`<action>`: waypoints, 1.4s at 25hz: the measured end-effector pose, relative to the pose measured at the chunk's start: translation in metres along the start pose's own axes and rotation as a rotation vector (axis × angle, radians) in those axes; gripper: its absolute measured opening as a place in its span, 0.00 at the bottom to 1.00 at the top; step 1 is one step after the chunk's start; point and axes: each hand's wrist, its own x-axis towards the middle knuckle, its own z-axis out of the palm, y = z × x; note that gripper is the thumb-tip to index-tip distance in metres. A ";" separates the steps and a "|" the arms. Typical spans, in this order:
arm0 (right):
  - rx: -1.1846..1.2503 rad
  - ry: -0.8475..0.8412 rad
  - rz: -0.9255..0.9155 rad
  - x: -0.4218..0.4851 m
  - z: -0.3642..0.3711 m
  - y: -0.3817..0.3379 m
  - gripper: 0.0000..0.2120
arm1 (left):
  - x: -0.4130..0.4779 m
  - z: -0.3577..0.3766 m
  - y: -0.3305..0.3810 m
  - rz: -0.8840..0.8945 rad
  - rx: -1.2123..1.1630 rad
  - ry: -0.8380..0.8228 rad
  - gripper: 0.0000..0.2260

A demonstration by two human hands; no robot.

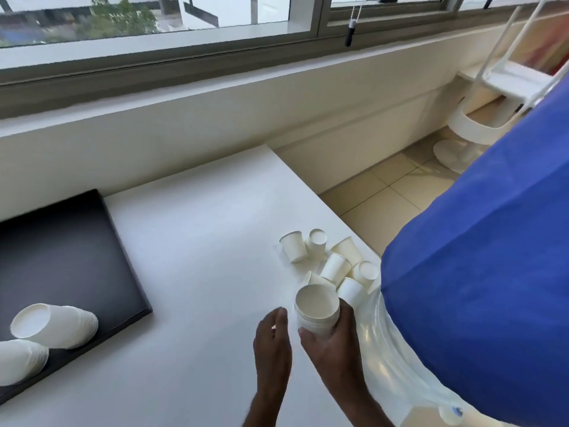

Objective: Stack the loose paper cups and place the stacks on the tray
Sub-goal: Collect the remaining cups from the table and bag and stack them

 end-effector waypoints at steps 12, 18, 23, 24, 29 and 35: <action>-0.556 -0.018 -0.004 -0.033 -0.020 0.052 0.36 | 0.051 0.005 -0.010 0.872 0.948 -0.117 0.06; -0.707 -0.070 0.091 -0.033 -0.015 0.044 0.33 | 0.019 -0.014 0.032 0.459 0.293 -0.033 0.05; -0.704 -0.136 -0.006 -0.032 -0.011 0.036 0.35 | -0.004 -0.014 0.034 0.462 0.258 -0.182 0.07; -0.687 -0.132 -0.006 -0.033 -0.010 0.035 0.35 | -0.005 -0.013 0.032 0.456 0.262 -0.217 0.07; -0.641 -0.003 0.098 -0.039 -0.024 0.040 0.34 | -0.023 0.002 0.021 0.476 0.185 -0.376 0.09; -0.636 0.116 0.051 -0.053 -0.044 0.045 0.35 | -0.004 0.025 -0.027 0.181 0.565 -0.317 0.20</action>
